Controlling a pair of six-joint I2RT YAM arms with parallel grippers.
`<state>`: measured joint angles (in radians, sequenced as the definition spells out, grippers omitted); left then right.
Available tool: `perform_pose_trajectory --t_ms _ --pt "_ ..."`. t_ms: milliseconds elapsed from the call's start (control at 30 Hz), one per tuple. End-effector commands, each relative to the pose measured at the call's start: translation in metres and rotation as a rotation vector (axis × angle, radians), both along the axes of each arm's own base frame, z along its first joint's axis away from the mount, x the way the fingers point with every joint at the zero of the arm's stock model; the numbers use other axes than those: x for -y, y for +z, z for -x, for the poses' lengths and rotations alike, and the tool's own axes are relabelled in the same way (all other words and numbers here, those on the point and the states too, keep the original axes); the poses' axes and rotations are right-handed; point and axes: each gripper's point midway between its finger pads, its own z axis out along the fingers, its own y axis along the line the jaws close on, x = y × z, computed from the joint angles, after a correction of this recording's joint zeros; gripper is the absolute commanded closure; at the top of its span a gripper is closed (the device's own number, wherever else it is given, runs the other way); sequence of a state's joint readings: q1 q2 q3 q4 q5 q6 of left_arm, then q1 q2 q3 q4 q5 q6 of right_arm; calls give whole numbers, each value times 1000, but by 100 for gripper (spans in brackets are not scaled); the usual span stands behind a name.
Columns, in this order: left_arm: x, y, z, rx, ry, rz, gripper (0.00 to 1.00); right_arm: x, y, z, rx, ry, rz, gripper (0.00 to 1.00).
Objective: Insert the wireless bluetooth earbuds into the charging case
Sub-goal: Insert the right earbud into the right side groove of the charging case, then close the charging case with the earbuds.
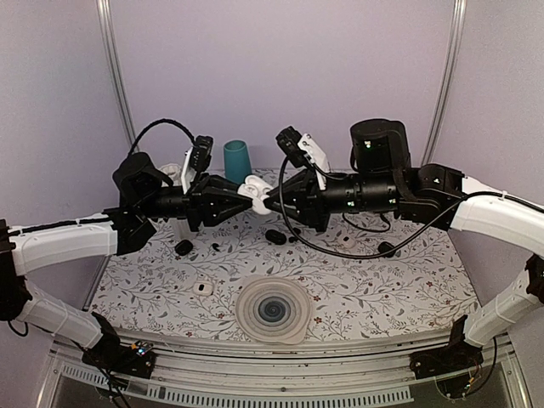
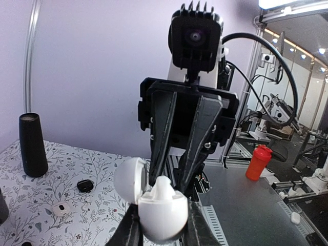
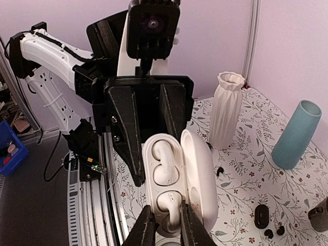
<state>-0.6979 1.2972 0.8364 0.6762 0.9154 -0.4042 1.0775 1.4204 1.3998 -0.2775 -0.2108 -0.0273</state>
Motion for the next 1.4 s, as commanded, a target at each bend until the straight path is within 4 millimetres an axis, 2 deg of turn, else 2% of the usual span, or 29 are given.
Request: perform_pose_trajectory --t_ms 0,67,433,500,667,767,867,1133,1233,1367 --pt "-4 15 7 48 20 45 100 0 8 2 12 -7 -4 82" --pt "-4 14 6 44 24 43 100 1 12 3 14 -5 -14 82" --pt "-4 10 4 34 36 36 100 17 41 7 35 -31 -90 61" --pt "-4 10 5 36 33 36 100 19 44 8 41 -29 -103 54" --pt "-4 12 11 44 2 39 100 20 39 6 39 -26 -105 27" --pt "-4 16 17 58 -24 45 100 18 31 2 -13 -18 -103 17" --pt "-3 19 23 66 -52 46 100 14 25 2 -35 6 -100 11" --pt "1 19 23 65 -46 41 100 -4 14 17 -83 143 -72 12" --pt "2 17 17 51 -15 33 100 -6 14 25 -88 186 -69 19" --pt "3 13 5 35 50 12 100 0 25 30 -61 198 -103 28"
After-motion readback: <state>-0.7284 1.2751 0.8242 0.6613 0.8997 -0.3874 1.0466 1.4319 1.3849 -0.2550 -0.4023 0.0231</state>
